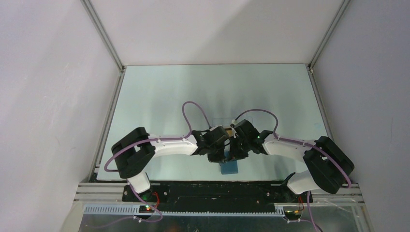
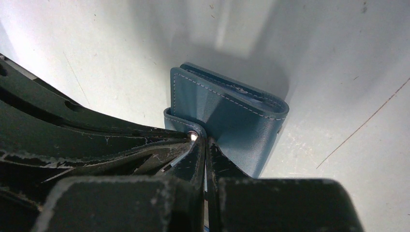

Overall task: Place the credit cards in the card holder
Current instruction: Close the card holder at the center of the board.

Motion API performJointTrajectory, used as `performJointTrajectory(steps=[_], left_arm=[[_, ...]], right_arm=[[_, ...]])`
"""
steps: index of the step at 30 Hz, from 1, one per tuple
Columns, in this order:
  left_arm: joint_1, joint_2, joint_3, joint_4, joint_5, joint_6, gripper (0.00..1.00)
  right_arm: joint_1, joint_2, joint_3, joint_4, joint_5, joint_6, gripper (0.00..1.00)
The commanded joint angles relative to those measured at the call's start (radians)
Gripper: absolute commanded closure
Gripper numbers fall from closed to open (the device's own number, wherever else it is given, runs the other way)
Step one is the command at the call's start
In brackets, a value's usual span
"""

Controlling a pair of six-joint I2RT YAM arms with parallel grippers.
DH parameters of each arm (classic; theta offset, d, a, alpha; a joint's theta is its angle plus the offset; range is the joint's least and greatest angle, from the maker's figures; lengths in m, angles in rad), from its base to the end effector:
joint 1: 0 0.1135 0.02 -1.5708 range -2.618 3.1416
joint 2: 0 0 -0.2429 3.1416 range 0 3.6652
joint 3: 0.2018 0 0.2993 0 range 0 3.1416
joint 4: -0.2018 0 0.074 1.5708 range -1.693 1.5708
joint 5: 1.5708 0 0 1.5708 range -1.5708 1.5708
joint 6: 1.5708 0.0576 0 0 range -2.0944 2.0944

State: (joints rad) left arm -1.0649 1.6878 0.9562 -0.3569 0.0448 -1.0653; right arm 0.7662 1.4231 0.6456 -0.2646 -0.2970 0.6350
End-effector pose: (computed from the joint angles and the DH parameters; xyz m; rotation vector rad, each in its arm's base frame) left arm 0.1759 -0.3228 0.0869 0.0153 2.8755 -0.6499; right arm 0.2048 0.2205 0.0794 -0.2980 2.7995 0.8126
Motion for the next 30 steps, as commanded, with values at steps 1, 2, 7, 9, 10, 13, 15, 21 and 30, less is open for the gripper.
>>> performJointTrajectory(steps=[1, 2, 7, 9, 10, 13, 15, 21, 30], left_arm=[[0.003, 0.028, -0.003, -0.109, -0.077, 0.02, 1.0], [0.002, 0.025, -0.003, -0.108, -0.076, 0.019, 1.0], [0.002, -0.008, 0.006, -0.104, -0.09, 0.02, 1.0], [0.003, -0.024, 0.006, -0.099, -0.097, 0.02, 1.0], [0.003, -0.031, 0.007, -0.094, -0.098, 0.02, 1.0], [0.005, -0.047, 0.0, -0.067, -0.089, 0.012, 1.0], [0.008, -0.066, -0.011, -0.036, -0.08, 0.007, 1.0], [0.014, -0.087, -0.033, 0.021, -0.059, 0.001, 0.94], [0.014, -0.065, -0.027, 0.051, -0.027, 0.002, 0.78]], right_arm=[[0.034, 0.04, -0.026, -0.11, 0.083, -0.025, 1.0], [0.036, 0.039, -0.026, -0.111, 0.087, -0.024, 1.0], [0.042, 0.02, -0.026, -0.109, 0.074, -0.025, 1.0], [0.042, 0.012, -0.024, -0.116, 0.074, -0.023, 1.0], [0.043, 0.006, -0.023, -0.118, 0.077, -0.023, 1.0], [0.048, 0.005, -0.023, -0.132, 0.085, -0.026, 1.0], [0.054, 0.007, -0.023, -0.137, 0.09, -0.025, 1.0], [0.064, 0.007, -0.024, -0.138, 0.098, -0.021, 1.0], [0.072, -0.011, -0.023, -0.153, 0.103, -0.018, 1.0]])
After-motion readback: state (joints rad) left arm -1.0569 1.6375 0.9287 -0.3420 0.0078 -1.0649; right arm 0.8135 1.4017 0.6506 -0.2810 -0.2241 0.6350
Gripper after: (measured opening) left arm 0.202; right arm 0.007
